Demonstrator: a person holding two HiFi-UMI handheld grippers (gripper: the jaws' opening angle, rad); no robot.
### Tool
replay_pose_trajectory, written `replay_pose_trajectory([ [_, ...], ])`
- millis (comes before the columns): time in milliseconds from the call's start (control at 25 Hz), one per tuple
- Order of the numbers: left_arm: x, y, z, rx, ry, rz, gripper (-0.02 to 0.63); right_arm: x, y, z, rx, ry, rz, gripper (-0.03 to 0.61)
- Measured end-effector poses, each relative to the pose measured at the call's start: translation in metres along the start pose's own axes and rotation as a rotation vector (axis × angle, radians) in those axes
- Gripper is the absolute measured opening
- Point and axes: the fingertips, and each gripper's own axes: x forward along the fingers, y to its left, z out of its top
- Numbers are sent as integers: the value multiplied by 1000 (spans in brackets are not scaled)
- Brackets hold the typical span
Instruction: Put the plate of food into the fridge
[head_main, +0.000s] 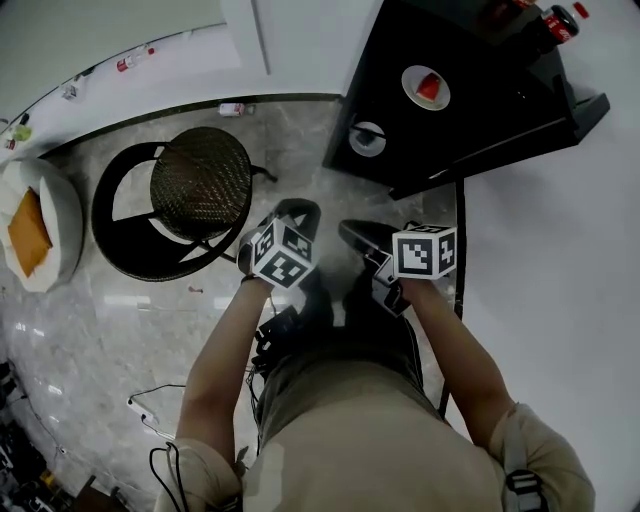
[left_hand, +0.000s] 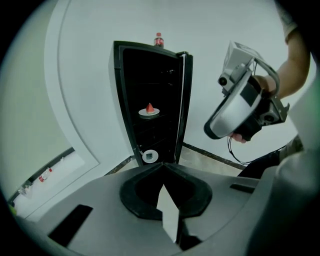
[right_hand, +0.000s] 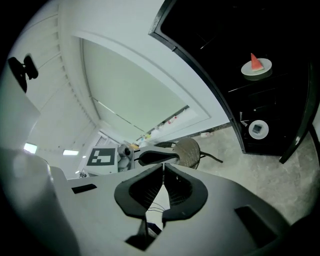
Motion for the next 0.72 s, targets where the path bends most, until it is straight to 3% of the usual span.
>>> replay_pose_trajectory([
  [320, -29, -10, 20, -27, -86, 15, 9, -4, 24, -8, -52, -2, 17, 28],
  [560, -48, -6, 27, -42, -105, 55, 9, -16, 32, -7, -59, -14, 23, 28],
  [720, -53, -12, 50, -61, -136, 61, 9, -31, 35, -3, -70, -24, 37, 28],
])
